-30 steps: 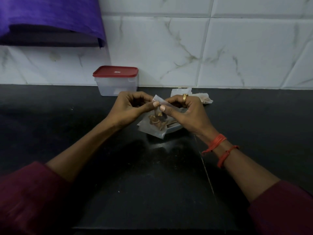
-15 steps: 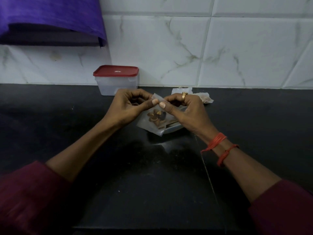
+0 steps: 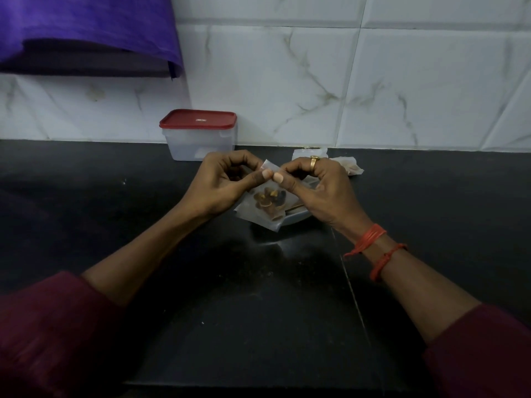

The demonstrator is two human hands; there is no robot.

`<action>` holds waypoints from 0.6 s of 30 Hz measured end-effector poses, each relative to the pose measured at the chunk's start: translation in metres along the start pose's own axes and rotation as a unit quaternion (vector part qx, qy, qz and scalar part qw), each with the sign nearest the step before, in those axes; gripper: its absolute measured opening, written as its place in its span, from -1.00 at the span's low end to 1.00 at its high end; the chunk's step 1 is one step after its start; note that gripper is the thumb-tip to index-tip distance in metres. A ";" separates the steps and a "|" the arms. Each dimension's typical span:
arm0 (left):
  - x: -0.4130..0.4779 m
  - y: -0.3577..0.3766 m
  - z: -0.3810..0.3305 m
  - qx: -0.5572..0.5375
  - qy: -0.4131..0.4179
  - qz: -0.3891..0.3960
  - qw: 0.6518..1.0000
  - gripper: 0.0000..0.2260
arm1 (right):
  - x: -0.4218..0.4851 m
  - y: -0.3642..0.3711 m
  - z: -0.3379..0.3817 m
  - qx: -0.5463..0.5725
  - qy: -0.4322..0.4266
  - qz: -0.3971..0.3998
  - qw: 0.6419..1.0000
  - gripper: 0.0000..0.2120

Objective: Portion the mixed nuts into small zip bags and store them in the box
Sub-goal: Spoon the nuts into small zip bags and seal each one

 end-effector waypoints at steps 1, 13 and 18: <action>0.000 -0.002 0.000 -0.007 -0.001 -0.004 1.000 -0.79 | 0.000 0.000 0.001 0.009 0.006 0.001 1.000 -0.83; 0.007 -0.014 0.009 -0.079 -0.018 -0.013 0.997 -0.91 | 0.006 -0.009 0.003 -0.002 0.034 -0.027 0.999 -0.75; 0.006 -0.014 0.009 -0.081 -0.022 -0.008 0.996 -0.88 | 0.005 -0.015 0.004 0.050 0.042 -0.025 0.998 -0.73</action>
Point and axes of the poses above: each hand's wrist, its own x-axis towards the middle knuckle, its own y-axis out of the palm, z = x × y, the point moved 1 cm from there along x, towards the middle knuckle, and after that the axes turned 6 degrees about -z, right-handed, at the moved point
